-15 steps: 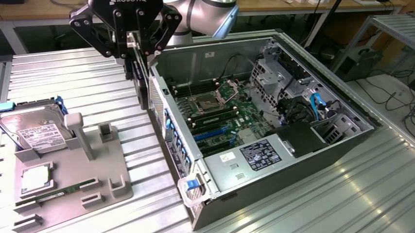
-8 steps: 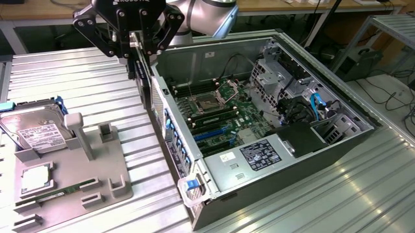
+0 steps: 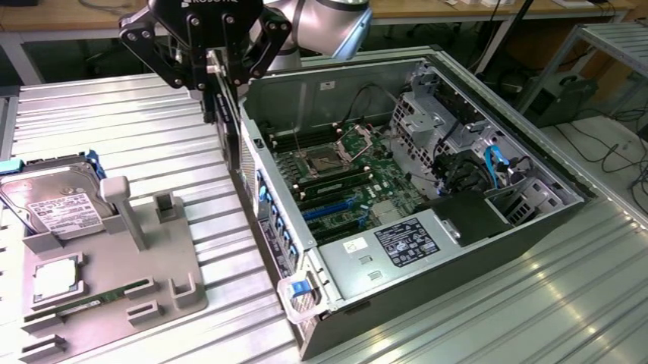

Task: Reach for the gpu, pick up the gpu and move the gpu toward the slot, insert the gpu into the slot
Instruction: 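Pick up the gpu and move the gpu toward the slot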

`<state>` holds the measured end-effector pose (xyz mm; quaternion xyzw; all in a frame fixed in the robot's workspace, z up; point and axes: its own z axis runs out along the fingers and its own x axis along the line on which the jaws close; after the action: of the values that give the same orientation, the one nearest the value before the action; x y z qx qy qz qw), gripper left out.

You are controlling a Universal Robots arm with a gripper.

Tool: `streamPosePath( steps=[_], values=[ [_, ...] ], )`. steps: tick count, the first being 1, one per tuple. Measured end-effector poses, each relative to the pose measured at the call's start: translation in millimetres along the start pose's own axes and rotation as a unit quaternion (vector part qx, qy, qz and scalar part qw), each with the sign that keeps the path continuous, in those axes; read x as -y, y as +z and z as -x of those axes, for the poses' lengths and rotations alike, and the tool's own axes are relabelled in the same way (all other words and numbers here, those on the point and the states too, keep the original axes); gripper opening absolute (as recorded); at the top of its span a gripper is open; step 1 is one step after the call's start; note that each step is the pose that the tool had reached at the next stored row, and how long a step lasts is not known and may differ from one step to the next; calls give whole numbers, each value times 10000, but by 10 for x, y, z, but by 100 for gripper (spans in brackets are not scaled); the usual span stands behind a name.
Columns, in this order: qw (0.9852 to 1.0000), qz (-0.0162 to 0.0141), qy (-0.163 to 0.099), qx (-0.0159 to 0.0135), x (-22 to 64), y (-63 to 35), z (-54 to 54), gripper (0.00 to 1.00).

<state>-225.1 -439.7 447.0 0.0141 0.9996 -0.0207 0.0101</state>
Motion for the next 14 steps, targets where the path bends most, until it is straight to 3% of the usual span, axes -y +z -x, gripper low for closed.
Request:
streamPosePath(
  steps=[14],
  values=[
    [10000,0,0,0,-1,1,55,27]
  ],
)
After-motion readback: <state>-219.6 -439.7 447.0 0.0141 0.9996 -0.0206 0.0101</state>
